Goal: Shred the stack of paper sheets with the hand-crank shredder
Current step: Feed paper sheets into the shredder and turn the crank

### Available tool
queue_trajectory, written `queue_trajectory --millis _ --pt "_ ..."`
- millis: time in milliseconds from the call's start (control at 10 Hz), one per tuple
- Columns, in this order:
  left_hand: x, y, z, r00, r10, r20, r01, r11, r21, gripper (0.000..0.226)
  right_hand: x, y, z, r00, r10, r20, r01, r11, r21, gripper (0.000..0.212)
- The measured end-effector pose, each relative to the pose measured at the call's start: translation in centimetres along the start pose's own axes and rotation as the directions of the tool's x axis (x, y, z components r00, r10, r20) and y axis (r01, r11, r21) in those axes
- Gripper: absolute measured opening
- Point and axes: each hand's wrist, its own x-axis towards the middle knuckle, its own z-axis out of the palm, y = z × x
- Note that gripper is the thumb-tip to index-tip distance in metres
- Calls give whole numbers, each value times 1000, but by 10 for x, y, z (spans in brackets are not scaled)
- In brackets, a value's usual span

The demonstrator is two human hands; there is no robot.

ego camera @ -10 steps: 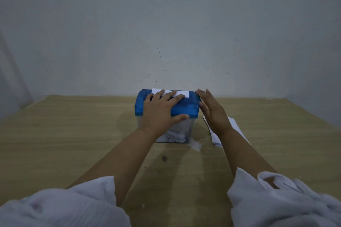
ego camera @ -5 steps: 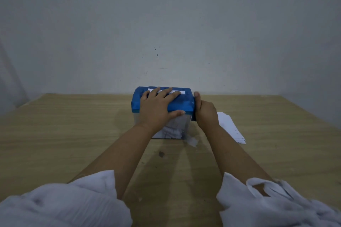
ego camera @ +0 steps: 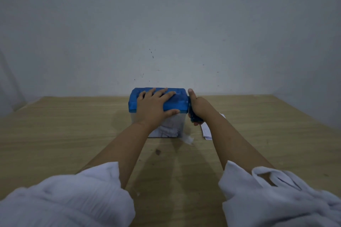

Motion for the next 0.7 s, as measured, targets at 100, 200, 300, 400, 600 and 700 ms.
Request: queue_trajectory --millis 100,200,300,400,600,700 --pt "0 0 1 1000 6 -16 -6 1000 4 64 -4 21 9 972 -187 -144 188 982 -2 64" --pt "1 -1 2 1000 0 -19 1 1000 4 64 -7 34 19 921 -311 -236 311 950 -38 52" --pt "2 -1 2 1000 0 -17 0 1000 15 63 -7 29 14 964 -223 -144 229 973 26 54" --pt "1 1 3 1000 -10 -20 10 1000 21 63 -11 13 2 997 -60 -37 63 995 81 52" --pt "3 1 4 1000 -14 -26 15 999 28 64 -19 -21 -24 984 58 170 -48 997 -61 40" --pt "3 1 5 999 -11 -33 12 999 41 65 -18 -8 -20 989 13 147 -17 999 30 55"
